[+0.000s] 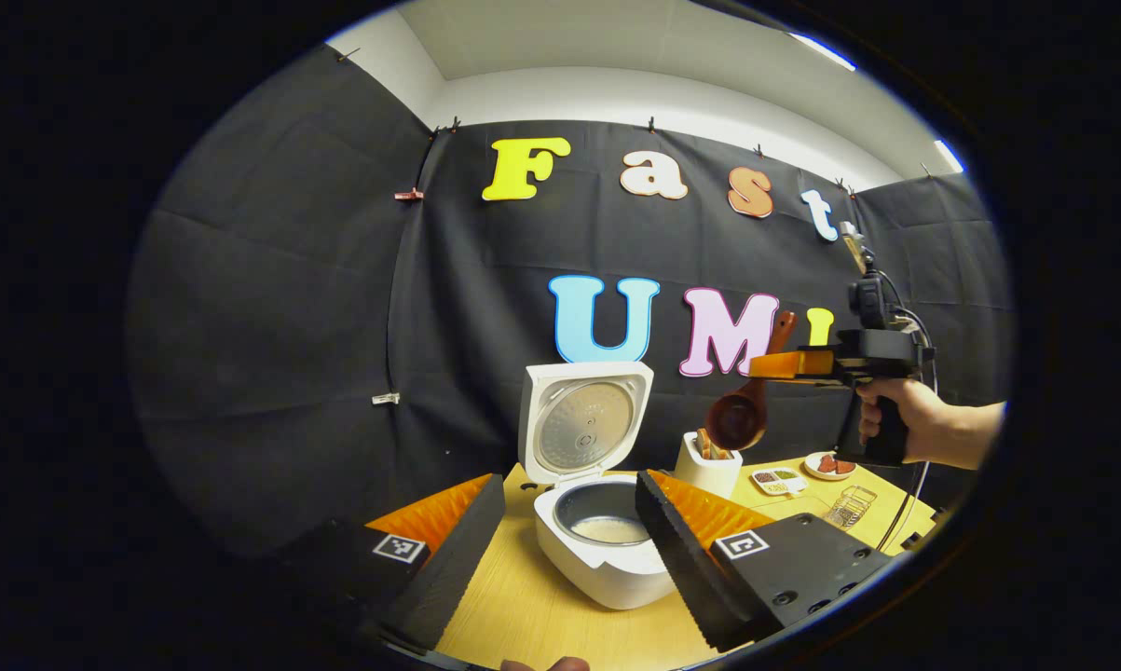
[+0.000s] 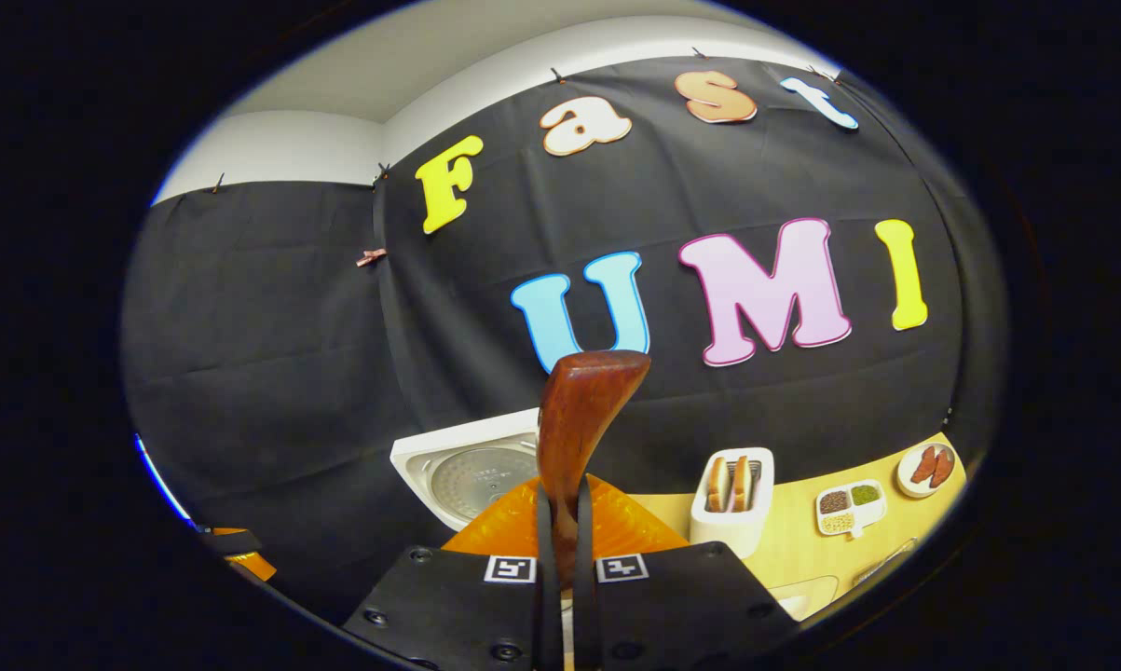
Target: Close the left gripper, press the button to open the rice cooker; take a wooden spoon from the chopstick holder with the right hand, scoop a spoonful of rice and pour it into the rice cooker, then put the wooden spoon back into the chopstick holder.
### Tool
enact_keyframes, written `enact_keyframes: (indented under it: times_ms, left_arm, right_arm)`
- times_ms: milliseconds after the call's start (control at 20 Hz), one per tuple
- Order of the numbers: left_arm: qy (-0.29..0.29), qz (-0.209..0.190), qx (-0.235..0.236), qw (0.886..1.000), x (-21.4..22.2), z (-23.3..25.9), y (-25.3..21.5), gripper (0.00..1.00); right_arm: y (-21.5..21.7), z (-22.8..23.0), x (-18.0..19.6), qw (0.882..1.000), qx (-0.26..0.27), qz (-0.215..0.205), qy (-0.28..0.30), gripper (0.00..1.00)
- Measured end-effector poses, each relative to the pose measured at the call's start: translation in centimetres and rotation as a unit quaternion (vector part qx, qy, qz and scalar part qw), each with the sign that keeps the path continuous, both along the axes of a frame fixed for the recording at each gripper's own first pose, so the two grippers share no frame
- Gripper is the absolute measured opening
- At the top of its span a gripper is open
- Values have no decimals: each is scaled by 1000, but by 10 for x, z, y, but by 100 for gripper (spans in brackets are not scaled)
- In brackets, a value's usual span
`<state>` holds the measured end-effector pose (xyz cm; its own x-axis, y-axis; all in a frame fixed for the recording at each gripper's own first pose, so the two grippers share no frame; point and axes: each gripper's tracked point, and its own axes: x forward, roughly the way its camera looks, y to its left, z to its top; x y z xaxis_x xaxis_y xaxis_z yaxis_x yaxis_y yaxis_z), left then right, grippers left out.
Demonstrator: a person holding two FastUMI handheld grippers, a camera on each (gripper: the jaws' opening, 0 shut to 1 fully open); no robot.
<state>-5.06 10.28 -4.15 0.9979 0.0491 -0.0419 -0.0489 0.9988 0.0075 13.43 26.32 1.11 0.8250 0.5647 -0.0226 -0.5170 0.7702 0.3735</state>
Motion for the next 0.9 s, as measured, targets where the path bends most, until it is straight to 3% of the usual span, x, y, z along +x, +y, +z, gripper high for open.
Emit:
enact_keyframes:
  times_ms: [400,900]
  left_arm:
    - [-10,2,4,1000,16,10,-41,97]
    - [-6,7,15,1000,36,16,-99,97]
  right_arm:
    - [-138,-5,-5,999,-4,-49,-5,9]
    - [-295,-83,16,991,-34,-121,45,8]
